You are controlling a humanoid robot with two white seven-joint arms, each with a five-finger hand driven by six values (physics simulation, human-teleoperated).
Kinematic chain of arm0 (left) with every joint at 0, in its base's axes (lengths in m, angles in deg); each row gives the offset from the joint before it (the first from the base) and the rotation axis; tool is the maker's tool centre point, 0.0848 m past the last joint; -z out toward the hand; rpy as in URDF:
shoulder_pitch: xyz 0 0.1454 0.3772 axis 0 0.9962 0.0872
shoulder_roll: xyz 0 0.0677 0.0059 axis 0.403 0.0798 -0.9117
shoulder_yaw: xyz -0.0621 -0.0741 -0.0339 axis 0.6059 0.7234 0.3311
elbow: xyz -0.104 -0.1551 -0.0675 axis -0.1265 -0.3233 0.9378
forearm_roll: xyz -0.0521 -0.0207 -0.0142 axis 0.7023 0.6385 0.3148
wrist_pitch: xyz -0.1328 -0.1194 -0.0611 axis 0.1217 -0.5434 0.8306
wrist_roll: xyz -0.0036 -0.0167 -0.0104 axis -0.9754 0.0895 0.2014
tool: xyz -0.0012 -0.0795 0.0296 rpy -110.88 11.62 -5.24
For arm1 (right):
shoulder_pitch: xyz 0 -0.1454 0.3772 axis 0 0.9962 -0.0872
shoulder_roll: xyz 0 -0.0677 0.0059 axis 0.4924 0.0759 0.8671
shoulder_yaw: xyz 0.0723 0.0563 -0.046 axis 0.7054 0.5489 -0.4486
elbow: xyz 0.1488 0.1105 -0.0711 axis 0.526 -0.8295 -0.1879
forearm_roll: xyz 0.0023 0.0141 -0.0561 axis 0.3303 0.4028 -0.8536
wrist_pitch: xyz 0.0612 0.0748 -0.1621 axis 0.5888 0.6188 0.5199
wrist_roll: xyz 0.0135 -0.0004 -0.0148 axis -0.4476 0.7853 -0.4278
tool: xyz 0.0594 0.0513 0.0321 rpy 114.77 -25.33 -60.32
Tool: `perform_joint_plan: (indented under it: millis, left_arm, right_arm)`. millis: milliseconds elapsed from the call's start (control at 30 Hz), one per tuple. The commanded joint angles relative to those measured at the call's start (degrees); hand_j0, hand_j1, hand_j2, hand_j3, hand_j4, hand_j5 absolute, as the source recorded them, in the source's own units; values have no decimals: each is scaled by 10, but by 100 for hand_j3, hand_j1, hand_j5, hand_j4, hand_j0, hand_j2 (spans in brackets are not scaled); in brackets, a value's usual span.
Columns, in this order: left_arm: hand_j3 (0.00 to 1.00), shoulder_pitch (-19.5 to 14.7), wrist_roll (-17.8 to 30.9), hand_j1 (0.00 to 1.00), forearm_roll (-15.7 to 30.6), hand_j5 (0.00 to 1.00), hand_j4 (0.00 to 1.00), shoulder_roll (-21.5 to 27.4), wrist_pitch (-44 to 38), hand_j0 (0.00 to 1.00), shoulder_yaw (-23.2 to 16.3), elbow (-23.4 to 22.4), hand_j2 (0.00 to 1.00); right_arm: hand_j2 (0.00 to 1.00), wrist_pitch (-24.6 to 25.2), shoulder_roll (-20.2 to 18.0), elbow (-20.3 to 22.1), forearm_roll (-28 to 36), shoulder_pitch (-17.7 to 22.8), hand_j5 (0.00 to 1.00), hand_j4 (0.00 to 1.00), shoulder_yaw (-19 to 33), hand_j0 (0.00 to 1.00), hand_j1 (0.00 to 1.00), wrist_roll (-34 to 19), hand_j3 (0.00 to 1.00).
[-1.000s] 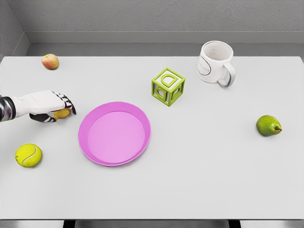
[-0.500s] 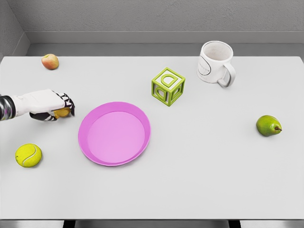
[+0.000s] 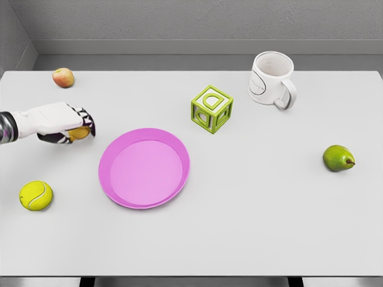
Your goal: Put the lemon on the plate with left arm
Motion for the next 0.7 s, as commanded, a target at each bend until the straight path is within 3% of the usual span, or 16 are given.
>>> perform_joint_plan:
  millis: [0,667]
  left_arm:
    - [61,0,0,61,10,61,61,1,-2,61,5,20,61]
    - [62,22,0,62,61,62,62,-1,-2,62,3,111,62]
  right_arm:
    - [100,0,0,0,0,0,100,100,0,100,100,0,100]
    - [100,0,0,0,0,0,100,100,0,100,100,0,100]
